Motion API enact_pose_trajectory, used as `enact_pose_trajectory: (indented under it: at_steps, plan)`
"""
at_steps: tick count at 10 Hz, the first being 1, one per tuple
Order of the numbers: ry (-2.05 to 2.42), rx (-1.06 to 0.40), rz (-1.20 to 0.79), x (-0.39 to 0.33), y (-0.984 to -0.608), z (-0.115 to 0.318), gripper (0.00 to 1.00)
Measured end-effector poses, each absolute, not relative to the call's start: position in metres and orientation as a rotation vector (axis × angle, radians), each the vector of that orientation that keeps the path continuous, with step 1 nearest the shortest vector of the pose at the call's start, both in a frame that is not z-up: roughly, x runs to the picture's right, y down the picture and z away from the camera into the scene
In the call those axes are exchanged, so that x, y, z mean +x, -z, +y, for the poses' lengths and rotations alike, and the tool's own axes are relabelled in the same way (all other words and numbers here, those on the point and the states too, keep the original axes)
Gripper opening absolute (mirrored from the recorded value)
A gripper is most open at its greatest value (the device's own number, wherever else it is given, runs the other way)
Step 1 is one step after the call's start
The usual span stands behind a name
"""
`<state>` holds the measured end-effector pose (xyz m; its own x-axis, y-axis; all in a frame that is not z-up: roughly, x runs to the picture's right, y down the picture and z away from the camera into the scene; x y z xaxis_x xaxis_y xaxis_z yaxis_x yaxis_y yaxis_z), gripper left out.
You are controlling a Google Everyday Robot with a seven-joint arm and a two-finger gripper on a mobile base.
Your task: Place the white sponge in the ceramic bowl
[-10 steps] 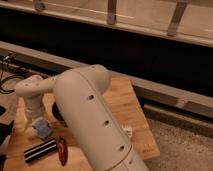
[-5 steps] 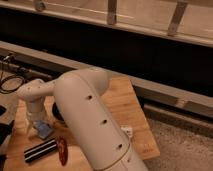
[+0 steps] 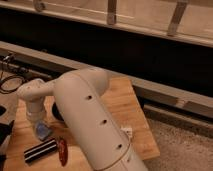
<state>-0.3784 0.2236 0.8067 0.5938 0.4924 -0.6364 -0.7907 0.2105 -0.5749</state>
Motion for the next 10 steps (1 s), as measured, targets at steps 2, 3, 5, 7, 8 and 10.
enact_pose_trajectory:
  at_steps: [2,3,5,7,8,10]
  plan:
    - [-0.918,-1.019,0.349,-0.378,-0.808,0.226,0.0]
    - [-0.93,-1.025,0.331,-0.38,-0.81,0.229,0.0]
    - [-0.933,-1.024,0.323,-0.381,-0.811,0.23,0.0]
    - [-0.933,-1.021,0.323,-0.38,-0.809,0.229,0.0]
    - [-0.952,-0.995,0.307,-0.376,-0.806,0.22,0.0]
    - [-1.008,-0.935,0.265,-0.362,-0.797,0.193,0.0]
